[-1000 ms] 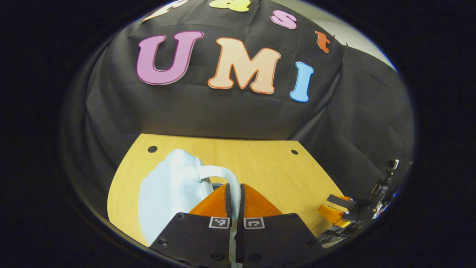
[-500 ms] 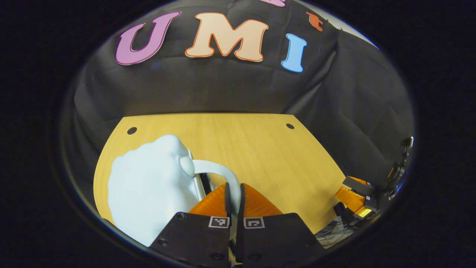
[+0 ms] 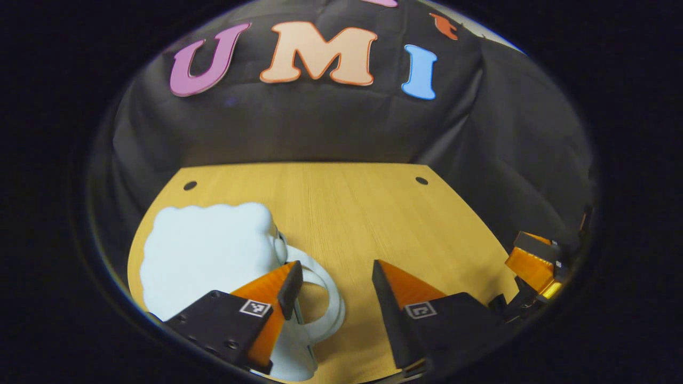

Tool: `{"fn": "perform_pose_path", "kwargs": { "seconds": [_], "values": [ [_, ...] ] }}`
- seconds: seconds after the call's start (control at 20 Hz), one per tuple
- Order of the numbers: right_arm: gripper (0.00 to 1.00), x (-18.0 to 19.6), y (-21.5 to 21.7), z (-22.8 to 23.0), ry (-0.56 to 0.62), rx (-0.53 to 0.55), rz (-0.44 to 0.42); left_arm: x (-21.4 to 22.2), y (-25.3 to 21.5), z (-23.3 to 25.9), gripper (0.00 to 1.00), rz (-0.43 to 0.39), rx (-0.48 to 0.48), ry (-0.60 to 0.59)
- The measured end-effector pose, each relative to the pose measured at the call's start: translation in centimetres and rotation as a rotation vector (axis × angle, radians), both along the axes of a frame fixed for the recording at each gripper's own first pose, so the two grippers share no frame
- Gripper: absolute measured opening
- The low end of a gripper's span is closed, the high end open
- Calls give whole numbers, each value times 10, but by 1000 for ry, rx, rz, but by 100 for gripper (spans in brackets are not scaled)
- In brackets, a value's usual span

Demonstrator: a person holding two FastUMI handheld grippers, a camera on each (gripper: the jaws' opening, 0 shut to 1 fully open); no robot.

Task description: First open the suitcase, pack the skin care products into it, and then close the suitcase.

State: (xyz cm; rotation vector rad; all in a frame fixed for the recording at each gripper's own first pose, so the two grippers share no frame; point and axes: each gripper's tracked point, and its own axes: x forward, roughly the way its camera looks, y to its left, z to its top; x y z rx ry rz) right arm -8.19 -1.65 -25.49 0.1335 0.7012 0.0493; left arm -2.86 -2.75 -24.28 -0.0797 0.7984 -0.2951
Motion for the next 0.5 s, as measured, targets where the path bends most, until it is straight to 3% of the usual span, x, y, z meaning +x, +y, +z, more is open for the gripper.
{"fn": "perform_pose_path", "kwargs": {
  "seconds": [0.15,0.25,0.4,0.5],
  "values": [
    [98,30,6,31,-95,-3,23,20,10,54,92,95,62,-225],
    [98,53,9,56,-168,-16,26,32,18,92,92,137,108,-355],
    [98,83,20,102,-281,-17,21,42,36,129,96,182,180,-479],
    [98,98,26,141,-385,-20,9,43,39,144,96,196,157,-501]
  ]
}}
